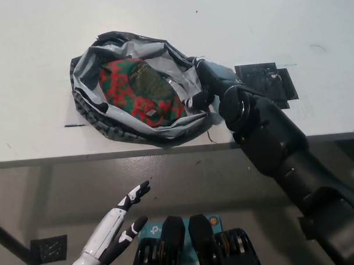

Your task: The robot uses its right hand to pick up a bag of coffee beans and puts it in the black plastic bag, then the robot grabs the top of the bag and lifts it.

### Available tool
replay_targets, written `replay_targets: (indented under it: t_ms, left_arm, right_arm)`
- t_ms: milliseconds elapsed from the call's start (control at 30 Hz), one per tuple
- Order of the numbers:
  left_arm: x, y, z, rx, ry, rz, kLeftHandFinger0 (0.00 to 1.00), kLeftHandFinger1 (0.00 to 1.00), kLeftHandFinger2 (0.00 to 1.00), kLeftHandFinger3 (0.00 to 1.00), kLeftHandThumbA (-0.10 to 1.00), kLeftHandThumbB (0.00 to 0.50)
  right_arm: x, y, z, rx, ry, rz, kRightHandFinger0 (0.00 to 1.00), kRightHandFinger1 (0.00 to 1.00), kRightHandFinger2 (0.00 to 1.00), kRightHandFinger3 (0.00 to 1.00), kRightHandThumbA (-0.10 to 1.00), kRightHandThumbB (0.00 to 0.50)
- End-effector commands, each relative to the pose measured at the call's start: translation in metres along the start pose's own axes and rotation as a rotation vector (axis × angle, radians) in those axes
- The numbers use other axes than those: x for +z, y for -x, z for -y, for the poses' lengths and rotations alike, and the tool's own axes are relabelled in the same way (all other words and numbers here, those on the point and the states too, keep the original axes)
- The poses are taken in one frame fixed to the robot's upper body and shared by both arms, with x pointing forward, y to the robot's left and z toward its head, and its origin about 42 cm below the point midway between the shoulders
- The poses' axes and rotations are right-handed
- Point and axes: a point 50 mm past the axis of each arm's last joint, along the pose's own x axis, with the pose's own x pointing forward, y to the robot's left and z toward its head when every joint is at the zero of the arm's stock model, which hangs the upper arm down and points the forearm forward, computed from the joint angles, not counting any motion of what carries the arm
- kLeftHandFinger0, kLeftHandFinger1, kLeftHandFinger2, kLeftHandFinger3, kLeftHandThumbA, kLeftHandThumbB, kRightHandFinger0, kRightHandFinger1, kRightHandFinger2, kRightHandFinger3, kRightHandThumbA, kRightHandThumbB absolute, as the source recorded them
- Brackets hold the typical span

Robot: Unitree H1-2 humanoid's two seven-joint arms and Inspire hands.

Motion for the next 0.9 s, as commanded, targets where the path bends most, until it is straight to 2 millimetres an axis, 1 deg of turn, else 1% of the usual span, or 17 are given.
replay_targets:
  t_ms: [0, 33, 67, 100, 133, 200, 300, 333, 400, 633, 667, 700, 733, 767, 800, 833, 867]
  left_arm:
    - [0.006, -0.006, -0.007, -0.006, -0.01, 0.058, 1.0, 1.0, 1.0, 1.0, 1.0, 0.213]
    - [0.007, -0.007, -0.008, -0.013, -0.007, 0.056, 1.0, 1.0, 1.0, 1.0, 1.0, 0.219]
    - [0.007, -0.007, -0.008, -0.013, -0.007, 0.056, 1.0, 1.0, 1.0, 1.0, 1.0, 0.219]
    - [0.007, -0.008, -0.008, -0.015, -0.005, 0.055, 1.0, 1.0, 1.0, 1.0, 1.0, 0.222]
    - [0.008, -0.008, -0.009, -0.014, -0.005, 0.055, 1.0, 1.0, 1.0, 1.0, 1.0, 0.222]
    - [0.009, -0.01, -0.01, -0.014, -0.007, 0.058, 1.0, 1.0, 1.0, 1.0, 0.99, 0.215]
    - [0.009, -0.01, -0.011, -0.02, -0.01, 0.056, 1.0, 1.0, 1.0, 1.0, 0.99, 0.216]
    - [0.008, -0.011, -0.012, -0.022, -0.01, 0.055, 1.0, 1.0, 1.0, 1.0, 0.99, 0.22]
    - [0.008, -0.011, -0.012, -0.023, -0.012, 0.058, 1.0, 1.0, 1.0, 1.0, 0.99, 0.212]
    - [0.009, -0.014, -0.013, -0.024, -0.023, 0.068, 1.0, 1.0, 1.0, 1.0, 0.97, 0.207]
    - [0.009, -0.014, -0.013, -0.025, -0.02, 0.07, 1.0, 1.0, 1.0, 1.0, 0.97, 0.218]
    - [0.009, -0.014, -0.013, -0.026, -0.02, 0.07, 1.0, 1.0, 1.0, 1.0, 0.97, 0.219]
    - [0.009, -0.014, -0.014, -0.028, -0.021, 0.073, 1.0, 1.0, 1.0, 1.0, 0.97, 0.22]
    - [0.009, -0.014, -0.014, -0.028, -0.021, 0.074, 1.0, 1.0, 1.0, 1.0, 0.97, 0.22]
    - [0.01, -0.015, -0.013, -0.026, -0.018, 0.075, 1.0, 1.0, 1.0, 1.0, 0.97, 0.216]
    - [0.01, -0.015, -0.013, -0.025, -0.017, 0.074, 1.0, 1.0, 1.0, 1.0, 0.97, 0.217]
    - [0.009, -0.015, -0.012, -0.021, -0.01, 0.076, 1.0, 1.0, 1.0, 1.0, 0.95, 0.216]
  right_arm:
    - [0.03, -0.003, 0.029, -0.081, -0.143, 0.058, 0.07, 0.14, 0.3, 0.46, 0.03, 0.204]
    - [0.027, -0.003, 0.03, -0.076, -0.224, 0.046, 0.0, 0.24, 0.48, 0.58, -0.09, 0.172]
    - [0.027, -0.003, 0.03, -0.076, -0.224, 0.046, 0.0, 0.24, 0.48, 0.58, -0.09, 0.172]
    - [0.025, -0.003, 0.031, -0.075, -0.266, 0.041, 0.07, 0.35, 0.64, 0.62, -0.1, 0.151]
    - [0.025, -0.003, 0.033, -0.077, -0.281, 0.044, 0.08, 0.37, 0.66, 0.6, -0.1, 0.143]
    - [0.023, -0.003, 0.037, -0.092, -0.296, 0.049, 0.05, 0.43, 0.75, 0.64, -0.1, 0.14]
    - [0.021, -0.003, 0.04, -0.107, -0.309, 0.06, 0.03, 0.46, 0.78, 0.66, -0.1, 0.12]
    - [0.02, -0.003, 0.042, -0.114, -0.307, 0.064, 0.04, 0.47, 0.8, 0.69, -0.09, 0.116]
    - [0.021, -0.002, 0.045, -0.122, -0.31, 0.065, 0.05, 0.49, 0.8, 0.69, -0.07, 0.118]
    - [0.024, -0.001, 0.055, -0.157, -0.34, 0.084, 0.02, 0.44, 0.76, 0.65, -0.06, 0.129]
    - [0.026, 0.0, 0.058, -0.158, -0.366, 0.09, 0.06, 0.49, 0.8, 0.66, -0.05, 0.13]
    - [0.026, 0.0, 0.059, -0.158, -0.376, 0.09, 0.09, 0.49, 0.78, 0.65, -0.04, 0.133]
    - [0.03, 0.001, 0.064, -0.144, -0.454, 0.08, 0.05, 0.44, 0.73, 0.66, -0.09, 0.126]
    - [0.031, 0.001, 0.065, -0.136, -0.484, 0.077, 0.05, 0.44, 0.73, 0.66, -0.09, 0.126]
    - [0.035, 0.001, 0.073, -0.083, -0.649, 0.064, 0.0, 0.36, 0.68, 0.77, -0.1, 0.107]
    - [0.037, 0.001, 0.075, -0.063, -0.714, 0.061, 0.0, 0.35, 0.69, 0.71, -0.1, 0.109]
    - [0.042, 0.001, 0.081, -0.013, -0.946, 0.062, 0.0, 0.32, 0.71, 0.81, -0.1, 0.127]
